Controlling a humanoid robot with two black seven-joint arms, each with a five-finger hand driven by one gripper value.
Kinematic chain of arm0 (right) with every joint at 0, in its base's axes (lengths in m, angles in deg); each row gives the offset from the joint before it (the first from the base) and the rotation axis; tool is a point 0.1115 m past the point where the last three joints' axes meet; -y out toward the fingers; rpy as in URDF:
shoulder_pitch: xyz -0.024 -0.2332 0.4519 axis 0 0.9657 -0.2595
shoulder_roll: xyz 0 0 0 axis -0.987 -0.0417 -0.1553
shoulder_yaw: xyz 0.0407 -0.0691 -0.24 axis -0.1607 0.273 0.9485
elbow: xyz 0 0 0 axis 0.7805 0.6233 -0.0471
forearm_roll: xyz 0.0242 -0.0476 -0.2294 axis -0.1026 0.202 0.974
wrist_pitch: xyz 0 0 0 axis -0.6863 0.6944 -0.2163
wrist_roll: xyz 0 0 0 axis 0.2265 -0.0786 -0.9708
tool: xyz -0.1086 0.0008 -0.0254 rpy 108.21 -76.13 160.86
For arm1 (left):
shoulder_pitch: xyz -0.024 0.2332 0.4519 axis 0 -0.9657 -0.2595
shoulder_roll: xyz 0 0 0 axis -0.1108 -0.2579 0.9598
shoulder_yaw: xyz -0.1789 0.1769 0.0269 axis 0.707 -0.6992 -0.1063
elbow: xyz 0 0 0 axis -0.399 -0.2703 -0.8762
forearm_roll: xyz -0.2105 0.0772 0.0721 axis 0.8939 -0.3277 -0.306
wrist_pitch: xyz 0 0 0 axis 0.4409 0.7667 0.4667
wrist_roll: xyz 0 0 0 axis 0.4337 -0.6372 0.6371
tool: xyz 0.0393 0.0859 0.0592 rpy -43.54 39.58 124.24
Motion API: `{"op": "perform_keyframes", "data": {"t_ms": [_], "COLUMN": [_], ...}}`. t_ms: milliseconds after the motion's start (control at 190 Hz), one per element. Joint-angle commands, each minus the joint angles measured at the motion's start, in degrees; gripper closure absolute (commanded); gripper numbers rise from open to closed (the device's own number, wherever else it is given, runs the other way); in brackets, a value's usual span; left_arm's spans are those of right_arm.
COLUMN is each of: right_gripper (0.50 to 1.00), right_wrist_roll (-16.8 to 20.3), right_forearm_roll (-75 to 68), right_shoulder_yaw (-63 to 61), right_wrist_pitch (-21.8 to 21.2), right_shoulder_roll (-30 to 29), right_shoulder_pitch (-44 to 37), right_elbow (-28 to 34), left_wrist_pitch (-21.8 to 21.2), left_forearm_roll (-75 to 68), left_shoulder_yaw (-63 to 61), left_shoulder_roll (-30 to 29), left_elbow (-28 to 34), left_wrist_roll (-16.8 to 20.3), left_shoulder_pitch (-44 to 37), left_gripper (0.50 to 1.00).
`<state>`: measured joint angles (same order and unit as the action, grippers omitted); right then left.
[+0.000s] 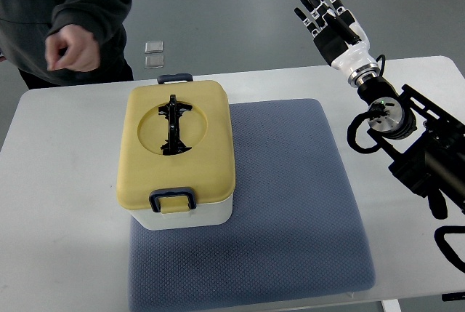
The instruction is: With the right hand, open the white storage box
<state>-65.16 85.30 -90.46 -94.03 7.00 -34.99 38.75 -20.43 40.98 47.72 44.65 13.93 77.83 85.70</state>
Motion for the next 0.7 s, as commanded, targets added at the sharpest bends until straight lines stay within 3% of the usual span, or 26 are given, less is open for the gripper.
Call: {"op": "perform_keyframes", "data": {"t_ms": [0,389,568,694], "right_gripper": [0.572,0.572,0.572,0.572], "right_wrist_roll": [0.0,0.1,0.1,-0.2], "right_forearm_roll": [0.0,0.4,1.9,6.7], "right_shoulder_yaw": [0.0,5.1,17.1,30.8], "right_wrist_pitch": [0.1,0.0,-0.4,-0.7], "right_shoulder_roll": [0.0,1.0,5.0,7.7], "right_shoulder_pitch": [0.0,-3.0,-10.5,-19.9], "right_elbow": [0.0,-0.1,-0.3,-0.2], "left_wrist_pitch": [0.4,0.5,0.3,0.3], "left_forearm_roll": [0.2,0.3,0.4,0.4], "left_shoulder_yaw": [0.1,-0.1,-0.1,-0.2], "left_shoulder_roll": [0.0,0.0,0.0,0.0], "left_elbow": [0.0,-0.1,0.1,-0.1], "left_wrist_roll": [0.1,0.1,0.1,0.1], "left_shoulder_pitch": [0.0,-0.6,-0.6,-0.6], "left_gripper": [0.500,0.500,0.500,0.500]}}
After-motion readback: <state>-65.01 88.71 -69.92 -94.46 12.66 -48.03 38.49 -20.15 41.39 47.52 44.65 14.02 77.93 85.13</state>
